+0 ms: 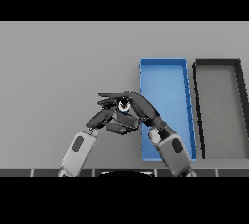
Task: Pick up the blue pipe and place it into the blue bin.
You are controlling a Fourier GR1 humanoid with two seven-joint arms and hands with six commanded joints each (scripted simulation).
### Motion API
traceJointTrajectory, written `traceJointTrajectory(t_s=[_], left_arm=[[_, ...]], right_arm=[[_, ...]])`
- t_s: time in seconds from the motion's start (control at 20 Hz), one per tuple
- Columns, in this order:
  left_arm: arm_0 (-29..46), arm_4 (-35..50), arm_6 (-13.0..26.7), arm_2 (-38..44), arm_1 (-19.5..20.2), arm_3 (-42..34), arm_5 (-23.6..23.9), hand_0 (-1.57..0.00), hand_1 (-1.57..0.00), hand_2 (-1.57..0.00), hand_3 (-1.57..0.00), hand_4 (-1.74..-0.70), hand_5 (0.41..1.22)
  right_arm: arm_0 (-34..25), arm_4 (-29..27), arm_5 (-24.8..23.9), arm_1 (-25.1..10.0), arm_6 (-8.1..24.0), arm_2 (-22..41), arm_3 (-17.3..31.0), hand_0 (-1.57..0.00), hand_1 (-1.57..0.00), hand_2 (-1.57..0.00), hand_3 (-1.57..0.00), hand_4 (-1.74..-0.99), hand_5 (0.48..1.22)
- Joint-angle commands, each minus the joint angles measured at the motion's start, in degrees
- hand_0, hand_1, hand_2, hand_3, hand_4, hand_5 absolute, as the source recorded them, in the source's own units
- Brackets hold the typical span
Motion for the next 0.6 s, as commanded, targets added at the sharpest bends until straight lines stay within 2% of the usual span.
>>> traceJointTrajectory(t_s=[0.0, 0.1, 0.3, 0.4, 0.45, 0.55], left_arm=[[-0.4, -0.4, 0.6, -0.1, -0.5, 0.7, 0.4, -0.02, -0.01, -0.01, -0.01, -0.91, 0.470], [-0.3, -0.1, 0.8, 0.0, -0.4, 0.1, 0.2, -0.01, -0.01, -0.01, -0.01, -0.91, 0.456], [-1.0, 0.3, 2.2, 0.1, -0.8, 0.8, -0.1, 0.00, 0.00, 0.00, 0.00, -0.91, 0.437], [-0.8, 0.1, 2.2, 0.4, -0.2, 0.9, -0.1, 0.00, 0.00, 0.00, 0.00, -0.90, 0.433], [-1.4, 0.4, 3.1, 0.8, -0.2, 0.4, 0.0, 0.00, 0.00, 0.00, 0.00, -0.90, 0.432], [-0.8, 0.3, 2.8, 0.5, 0.3, -0.3, -0.3, 0.00, 0.00, 0.00, 0.00, -0.89, 0.428]], right_arm=[[-1.8, -1.9, -0.8, 0.7, 2.4, -1.5, -0.9, -1.57, -1.57, -1.57, -1.57, -1.741, 1.221], [-6.3, -6.5, -2.3, -0.8, 4.5, -5.2, -0.7, -1.57, -1.57, -1.57, -1.57, -1.741, 1.221], [-18.8, -17.8, -7.0, -10.1, 4.3, -11.0, 1.0, -1.57, -1.57, -1.57, -1.57, -1.741, 1.221], [-23.2, -17.3, -11.0, -14.1, 4.3, -14.4, 1.2, -1.57, -1.57, -1.57, -1.57, -1.741, 1.221], [-25.6, -17.2, -13.2, -17.0, 4.5, -16.0, 2.9, -1.57, -1.57, -1.57, -1.57, -1.741, 1.221], [-26.7, -18.0, -14.9, -22.4, 4.5, -19.0, 5.0, -1.57, -1.57, -1.57, -1.57, -1.741, 1.221]])
